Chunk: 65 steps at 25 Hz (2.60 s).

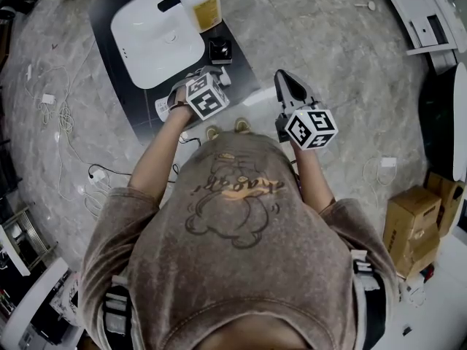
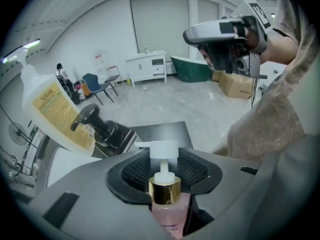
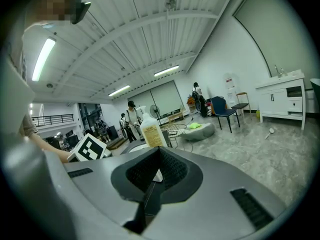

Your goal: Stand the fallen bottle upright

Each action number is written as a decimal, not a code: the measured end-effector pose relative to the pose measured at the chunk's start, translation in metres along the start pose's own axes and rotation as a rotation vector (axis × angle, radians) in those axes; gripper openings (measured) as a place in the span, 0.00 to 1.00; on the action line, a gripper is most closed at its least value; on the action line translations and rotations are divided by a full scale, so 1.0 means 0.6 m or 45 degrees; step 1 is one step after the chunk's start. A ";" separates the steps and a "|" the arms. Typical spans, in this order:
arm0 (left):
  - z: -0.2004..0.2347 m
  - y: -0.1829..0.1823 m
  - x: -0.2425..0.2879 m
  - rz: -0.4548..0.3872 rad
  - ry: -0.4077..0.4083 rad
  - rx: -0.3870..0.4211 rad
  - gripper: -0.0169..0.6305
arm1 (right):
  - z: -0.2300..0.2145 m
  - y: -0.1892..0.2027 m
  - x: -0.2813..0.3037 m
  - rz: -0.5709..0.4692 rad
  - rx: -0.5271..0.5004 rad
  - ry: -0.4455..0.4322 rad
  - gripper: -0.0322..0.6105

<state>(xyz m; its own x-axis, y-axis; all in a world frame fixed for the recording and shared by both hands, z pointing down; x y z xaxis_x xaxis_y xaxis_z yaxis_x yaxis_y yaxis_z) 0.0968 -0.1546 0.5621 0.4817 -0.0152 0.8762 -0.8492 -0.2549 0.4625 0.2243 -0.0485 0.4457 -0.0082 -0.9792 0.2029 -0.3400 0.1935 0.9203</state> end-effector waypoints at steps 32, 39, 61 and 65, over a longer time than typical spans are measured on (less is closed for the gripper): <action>0.081 -0.042 -0.208 -0.733 -0.283 -0.380 0.31 | 0.034 -0.006 0.040 0.033 -0.050 -0.132 0.05; 0.090 0.000 -0.256 -0.861 -0.385 -0.492 0.31 | 0.064 -0.003 0.069 0.065 -0.077 -0.228 0.05; 0.056 0.085 -0.333 -0.988 -0.549 -0.626 0.31 | 0.161 0.015 0.140 0.164 -0.162 -0.523 0.05; 0.047 0.090 -0.337 -0.973 -0.537 -0.614 0.31 | 0.170 0.020 0.146 0.178 -0.167 -0.546 0.05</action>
<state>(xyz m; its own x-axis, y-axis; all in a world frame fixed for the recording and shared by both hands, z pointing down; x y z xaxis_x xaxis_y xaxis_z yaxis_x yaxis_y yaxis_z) -0.0404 -0.1924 0.4061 0.8937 -0.3771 0.2431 -0.2307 0.0786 0.9698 0.1239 -0.1382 0.4402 -0.4426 -0.8749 0.1966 -0.1867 0.3043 0.9341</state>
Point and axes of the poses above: the fingertips, and each gripper's own axes: x forward along the fingers, z to its left, y out of its underside, the point moved 4 cm from there along -x, backward along the fingers, and after that the axes turned 1 degree about -y, right-handed, at the moved point
